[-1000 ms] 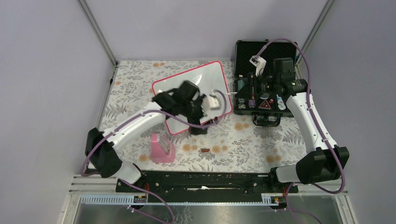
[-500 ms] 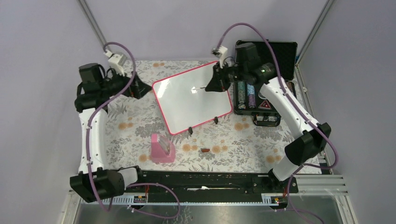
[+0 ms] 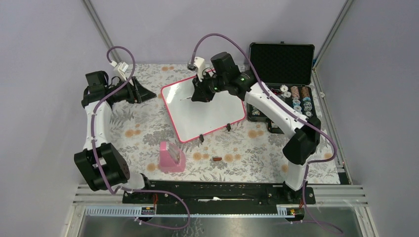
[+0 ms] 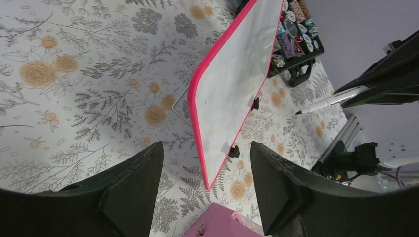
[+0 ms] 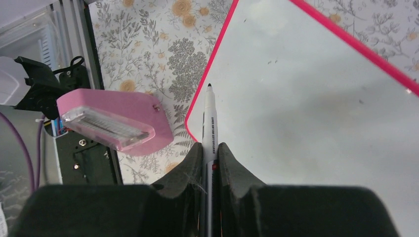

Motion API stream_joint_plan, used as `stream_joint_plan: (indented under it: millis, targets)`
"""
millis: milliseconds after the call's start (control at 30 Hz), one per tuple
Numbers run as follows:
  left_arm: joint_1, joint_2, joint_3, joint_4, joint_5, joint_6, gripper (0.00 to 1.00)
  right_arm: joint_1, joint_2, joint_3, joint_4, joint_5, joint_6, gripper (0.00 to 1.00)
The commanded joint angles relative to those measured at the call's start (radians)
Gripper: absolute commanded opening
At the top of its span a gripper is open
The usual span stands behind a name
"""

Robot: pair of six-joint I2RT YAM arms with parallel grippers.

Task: Write a sentence on the whiteboard
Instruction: Hold the whiteboard on the whiteboard stand.

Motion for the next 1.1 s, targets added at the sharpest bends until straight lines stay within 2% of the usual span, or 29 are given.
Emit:
stream_joint_plan:
  millis: [0,100,400,500,667,833,1067]
  targets:
    - [-0.001,0.053,0.055,0.075,0.126,-0.004,0.67,0.015,0.057,0.125,0.044,0.048,-0.060,0.00]
    - [-0.012,0.093,0.053,0.120,0.143,-0.031,0.66,0.016,0.091,0.180,0.039,0.036,-0.075,0.00]
    - [-0.102,0.172,0.089,0.179,0.145,-0.047,0.50,0.037,0.177,0.301,-0.009,0.025,-0.082,0.00]
    - [-0.102,0.186,0.082,0.250,0.149,-0.117,0.44,0.055,0.165,0.267,0.006,0.081,-0.088,0.00]
    - [-0.104,0.212,0.076,0.295,0.165,-0.148,0.29,0.063,0.123,0.114,0.128,0.129,-0.087,0.00]
    - [-0.110,0.225,0.071,0.322,0.171,-0.159,0.25,0.067,0.110,0.066,0.156,0.123,-0.062,0.00]
    - [-0.132,0.238,0.074,0.325,0.165,-0.152,0.12,0.067,0.066,0.060,0.149,0.101,-0.033,0.00]
